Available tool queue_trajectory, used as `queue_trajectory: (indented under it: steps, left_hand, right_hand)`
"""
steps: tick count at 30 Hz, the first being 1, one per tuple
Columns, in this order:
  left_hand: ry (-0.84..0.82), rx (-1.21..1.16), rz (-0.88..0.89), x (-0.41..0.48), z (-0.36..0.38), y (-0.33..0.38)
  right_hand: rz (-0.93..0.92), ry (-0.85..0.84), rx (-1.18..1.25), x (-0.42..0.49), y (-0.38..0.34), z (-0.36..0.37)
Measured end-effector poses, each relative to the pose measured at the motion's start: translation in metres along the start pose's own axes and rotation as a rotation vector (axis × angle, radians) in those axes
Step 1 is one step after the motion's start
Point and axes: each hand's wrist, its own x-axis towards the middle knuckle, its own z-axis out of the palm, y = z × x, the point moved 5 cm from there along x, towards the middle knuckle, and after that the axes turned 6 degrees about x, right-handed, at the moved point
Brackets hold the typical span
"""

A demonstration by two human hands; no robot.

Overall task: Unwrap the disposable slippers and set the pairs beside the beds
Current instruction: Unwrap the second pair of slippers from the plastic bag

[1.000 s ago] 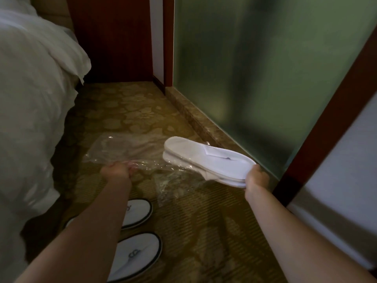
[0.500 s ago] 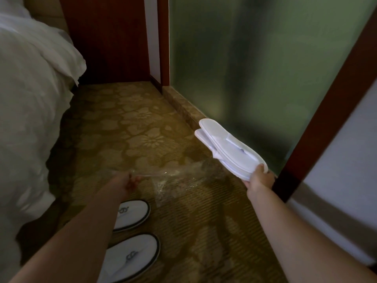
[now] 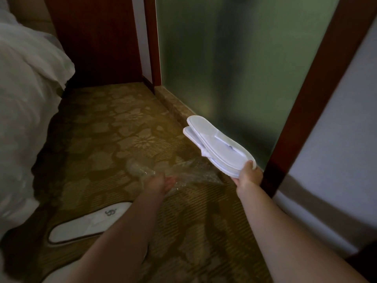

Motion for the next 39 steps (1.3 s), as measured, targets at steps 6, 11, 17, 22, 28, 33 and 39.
queue_trajectory:
  steps: [6,11,17,22,28,33,39]
  left_hand:
    - [0.025,-0.169,-0.054,-0.001,0.029,-0.038]
    - [0.131,-0.298,-0.086,-0.023,0.032,-0.102]
    - [0.178,-0.29,-0.205,-0.033,0.038,-0.135]
    - [0.186,-0.291,-0.278,-0.027,0.05,-0.138]
    - [0.134,-0.149,-0.361,-0.025,0.042,-0.168]
    - [-0.106,-0.051,-0.435,-0.027,0.043,-0.162]
    - [-0.341,0.255,-0.42,-0.034,0.056,-0.119]
  right_hand:
    - [0.028,-0.043,-0.022,0.01,-0.005,-0.01]
    - [0.053,-0.048,-0.06,0.023,-0.004,-0.023]
    - [0.082,-0.061,-0.069,0.032,-0.005,-0.031]
    - [0.079,-0.086,-0.131,0.037,-0.002,-0.037]
    - [0.085,-0.093,-0.188,0.043,-0.001,-0.042]
    - [0.053,-0.095,-0.316,0.043,0.0,-0.039]
    - [-0.046,-0.127,-0.588,0.035,-0.004,-0.038]
